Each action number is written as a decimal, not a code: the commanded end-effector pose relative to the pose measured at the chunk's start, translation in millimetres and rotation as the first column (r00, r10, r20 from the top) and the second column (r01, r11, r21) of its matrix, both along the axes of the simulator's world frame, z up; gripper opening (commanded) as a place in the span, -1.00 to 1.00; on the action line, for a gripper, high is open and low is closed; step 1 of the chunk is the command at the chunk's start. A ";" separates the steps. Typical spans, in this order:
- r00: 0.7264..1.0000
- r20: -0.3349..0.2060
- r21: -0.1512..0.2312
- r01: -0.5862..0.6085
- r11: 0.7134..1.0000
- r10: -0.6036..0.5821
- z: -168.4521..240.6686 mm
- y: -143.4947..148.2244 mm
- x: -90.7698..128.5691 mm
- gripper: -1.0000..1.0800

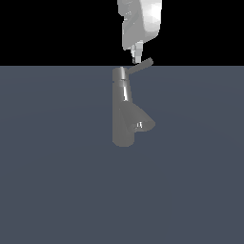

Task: Turn on the faucet by rotating a designated handle.

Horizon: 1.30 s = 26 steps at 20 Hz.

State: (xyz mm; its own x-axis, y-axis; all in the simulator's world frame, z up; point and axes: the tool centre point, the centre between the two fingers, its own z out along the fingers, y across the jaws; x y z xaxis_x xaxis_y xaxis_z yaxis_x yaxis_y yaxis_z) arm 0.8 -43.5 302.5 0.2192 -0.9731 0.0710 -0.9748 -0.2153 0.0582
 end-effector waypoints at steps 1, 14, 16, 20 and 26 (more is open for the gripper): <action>1.000 -0.001 -0.002 0.006 1.000 -0.006 -4.4 -6.7 4.6 -1.00; 1.000 -0.004 -0.004 0.015 1.000 -0.015 -13.6 -27.3 23.6 -1.00; 1.000 -0.004 -0.004 0.017 1.000 -0.017 -15.0 -30.7 26.6 -1.00; 1.000 -0.005 -0.005 0.020 1.000 -0.020 -18.0 -37.5 32.7 -1.00; 1.000 -0.007 -0.006 0.025 1.000 -0.025 -22.6 -48.0 42.1 -1.00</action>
State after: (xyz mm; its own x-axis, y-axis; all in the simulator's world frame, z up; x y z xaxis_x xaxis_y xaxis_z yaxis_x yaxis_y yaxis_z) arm 43.6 -70.4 285.7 0.2232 -0.9722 0.0708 -0.9740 -0.2195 0.0564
